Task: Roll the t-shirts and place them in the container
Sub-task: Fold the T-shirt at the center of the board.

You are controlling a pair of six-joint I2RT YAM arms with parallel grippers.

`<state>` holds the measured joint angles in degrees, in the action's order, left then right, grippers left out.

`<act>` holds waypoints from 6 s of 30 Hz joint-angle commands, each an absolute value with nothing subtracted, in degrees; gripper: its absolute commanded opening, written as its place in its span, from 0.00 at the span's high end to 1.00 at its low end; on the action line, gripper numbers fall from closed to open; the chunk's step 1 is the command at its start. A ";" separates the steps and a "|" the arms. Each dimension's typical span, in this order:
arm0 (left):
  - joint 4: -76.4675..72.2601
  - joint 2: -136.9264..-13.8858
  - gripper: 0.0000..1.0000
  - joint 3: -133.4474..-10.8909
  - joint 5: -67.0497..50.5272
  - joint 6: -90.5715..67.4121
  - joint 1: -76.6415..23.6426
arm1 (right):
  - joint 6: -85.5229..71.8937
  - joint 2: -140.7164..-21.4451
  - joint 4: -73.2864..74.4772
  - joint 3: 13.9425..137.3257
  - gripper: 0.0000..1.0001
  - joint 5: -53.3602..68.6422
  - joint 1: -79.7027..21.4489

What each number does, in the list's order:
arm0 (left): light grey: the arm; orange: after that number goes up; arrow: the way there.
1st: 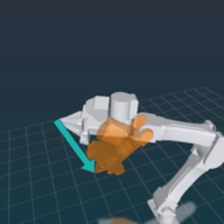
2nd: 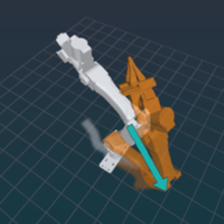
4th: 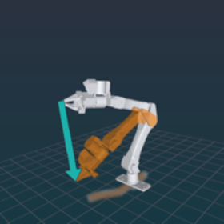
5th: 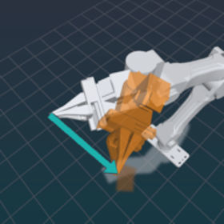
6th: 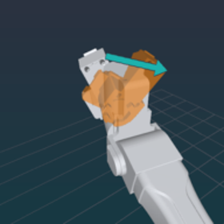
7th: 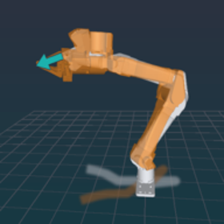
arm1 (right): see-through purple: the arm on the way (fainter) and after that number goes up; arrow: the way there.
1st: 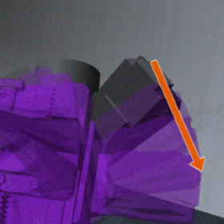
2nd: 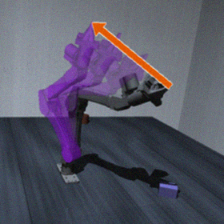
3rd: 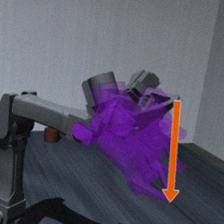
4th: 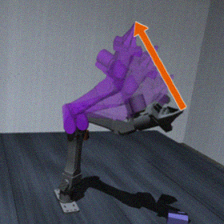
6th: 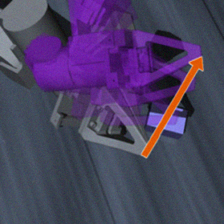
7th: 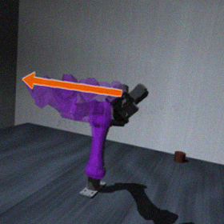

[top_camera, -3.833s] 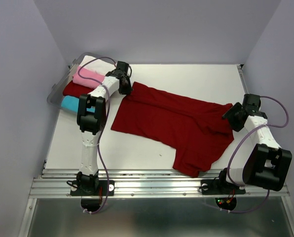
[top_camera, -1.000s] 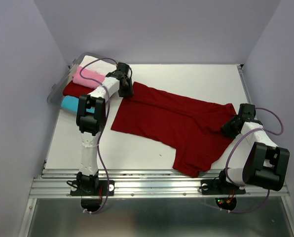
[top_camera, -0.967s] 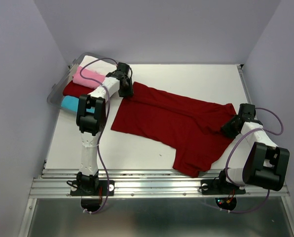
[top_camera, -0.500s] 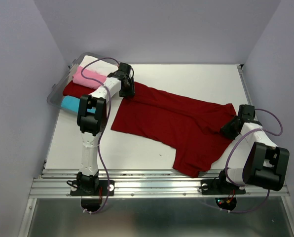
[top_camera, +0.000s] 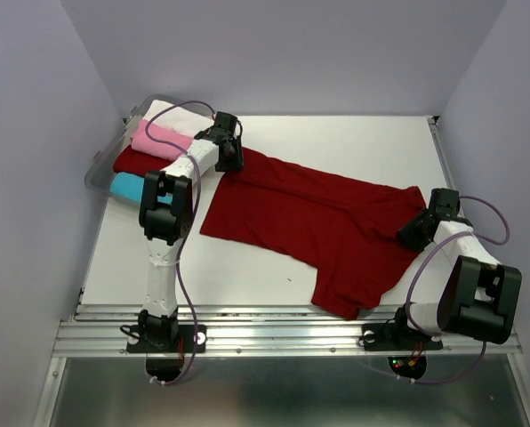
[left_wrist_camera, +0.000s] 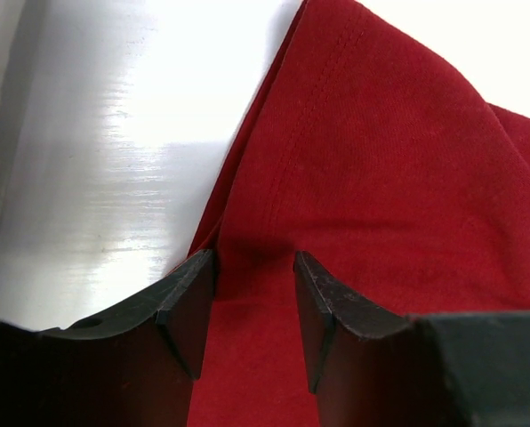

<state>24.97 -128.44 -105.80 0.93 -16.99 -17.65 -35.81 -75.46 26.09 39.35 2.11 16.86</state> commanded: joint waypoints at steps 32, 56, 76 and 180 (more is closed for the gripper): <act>22.59 -120.50 1.00 -103.63 0.62 -17.23 -16.00 | -32.44 -68.73 32.95 46.05 0.99 1.84 17.31; 21.53 -116.54 1.00 -100.55 -3.43 -17.40 -14.50 | -29.27 -61.44 44.20 52.12 0.99 2.90 17.31; 21.62 -117.68 1.00 -100.72 -3.87 -17.23 -14.06 | -28.21 -55.73 53.96 53.61 0.99 8.35 17.31; 25.66 -103.18 0.76 -94.75 1.84 -19.42 -21.97 | -27.07 -93.52 29.71 56.69 0.56 -13.79 -8.96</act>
